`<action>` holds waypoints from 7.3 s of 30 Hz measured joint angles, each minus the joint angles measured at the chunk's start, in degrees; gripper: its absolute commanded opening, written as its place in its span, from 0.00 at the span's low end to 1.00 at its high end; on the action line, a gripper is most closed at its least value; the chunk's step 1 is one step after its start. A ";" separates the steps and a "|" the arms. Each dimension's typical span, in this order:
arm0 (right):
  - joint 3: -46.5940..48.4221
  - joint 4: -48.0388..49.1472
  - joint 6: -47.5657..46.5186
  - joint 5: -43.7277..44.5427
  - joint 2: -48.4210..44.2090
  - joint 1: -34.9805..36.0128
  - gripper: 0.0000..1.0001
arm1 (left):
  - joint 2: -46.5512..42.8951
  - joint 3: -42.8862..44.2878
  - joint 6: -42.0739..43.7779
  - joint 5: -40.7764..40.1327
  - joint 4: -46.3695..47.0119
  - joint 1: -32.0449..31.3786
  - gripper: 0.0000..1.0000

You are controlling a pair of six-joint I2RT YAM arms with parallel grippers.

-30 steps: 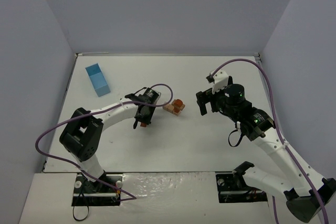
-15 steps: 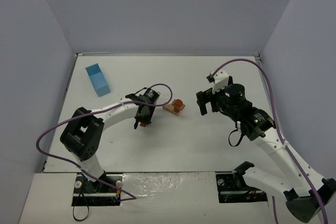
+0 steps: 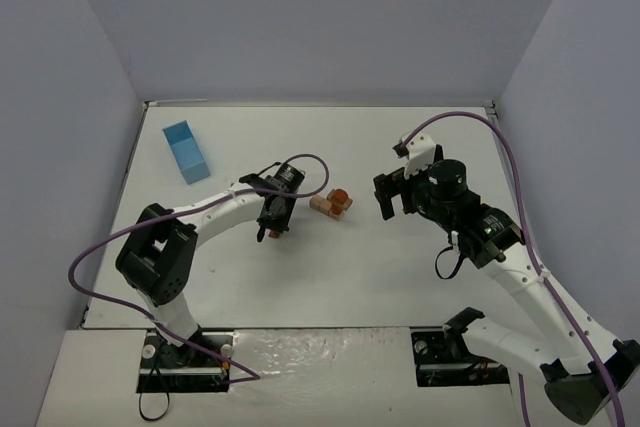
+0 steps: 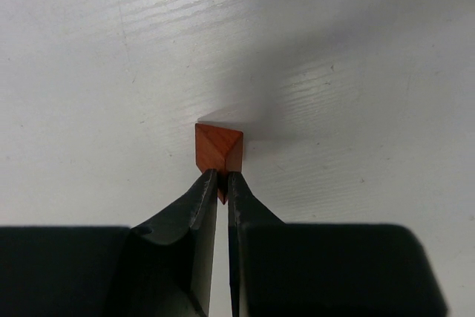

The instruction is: Build the wood block tower

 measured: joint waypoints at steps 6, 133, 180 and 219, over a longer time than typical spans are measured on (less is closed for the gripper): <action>0.02 0.00 -0.03 0.00 0.00 -0.19 1.00 | -0.21 3.58 1.17 -0.67 -1.78 0.00 0.00; 0.04 -3.93 -1.73 3.23 -4.15 -4.04 1.00 | 21.44 35.01 5.84 -1.65 -7.74 -5.86 0.01; 0.04 -4.03 -1.76 3.23 -4.17 -4.04 1.00 | 21.40 34.99 5.82 -1.67 -7.74 -6.01 0.13; 6.15 -4.53 -1.71 23.94 -11.52 -4.36 1.00 | -36.67 11.65 7.52 -9.48 -8.56 14.44 0.41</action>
